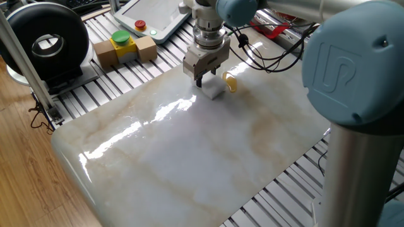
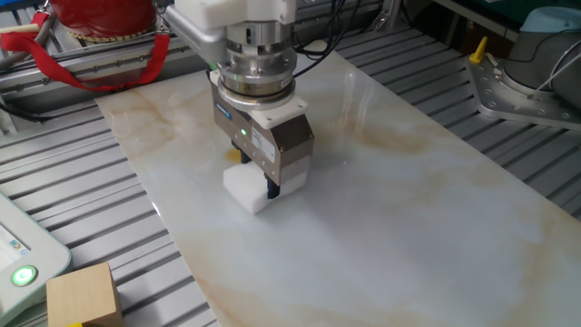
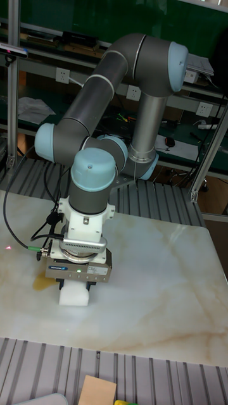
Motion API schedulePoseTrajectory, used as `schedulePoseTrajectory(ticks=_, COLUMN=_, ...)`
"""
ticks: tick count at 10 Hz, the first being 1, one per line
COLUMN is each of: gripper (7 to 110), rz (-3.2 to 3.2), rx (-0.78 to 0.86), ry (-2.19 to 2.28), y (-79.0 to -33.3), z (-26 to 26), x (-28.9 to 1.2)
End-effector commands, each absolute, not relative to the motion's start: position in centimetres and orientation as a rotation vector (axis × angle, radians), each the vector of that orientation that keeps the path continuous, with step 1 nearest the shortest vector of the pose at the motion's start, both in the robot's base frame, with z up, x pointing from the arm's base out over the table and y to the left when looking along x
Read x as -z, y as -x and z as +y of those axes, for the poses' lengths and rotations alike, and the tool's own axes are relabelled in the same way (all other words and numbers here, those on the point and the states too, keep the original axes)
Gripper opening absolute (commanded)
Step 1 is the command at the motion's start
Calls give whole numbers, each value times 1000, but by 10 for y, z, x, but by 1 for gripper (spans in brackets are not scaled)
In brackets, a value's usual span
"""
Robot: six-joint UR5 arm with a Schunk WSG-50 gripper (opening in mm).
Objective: Clean the tabletop with a sponge
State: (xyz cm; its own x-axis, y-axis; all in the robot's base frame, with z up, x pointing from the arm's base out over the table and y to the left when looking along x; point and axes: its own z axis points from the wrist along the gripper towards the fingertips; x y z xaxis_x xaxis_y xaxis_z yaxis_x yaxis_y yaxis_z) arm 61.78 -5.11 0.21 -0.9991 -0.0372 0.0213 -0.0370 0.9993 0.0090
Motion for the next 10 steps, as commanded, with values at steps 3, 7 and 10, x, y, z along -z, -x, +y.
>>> schedulePoseTrajectory(ticks=3, gripper=7, rz=-3113, rx=40, ry=-37, y=-615, z=-45, x=-4)
schedulePoseTrajectory(ticks=7, gripper=7, rz=-3101, rx=70, ry=43, y=-609, z=-38, x=2)
schedulePoseTrajectory(ticks=10, gripper=7, rz=-3086, rx=54, ry=76, y=-598, z=-40, x=7)
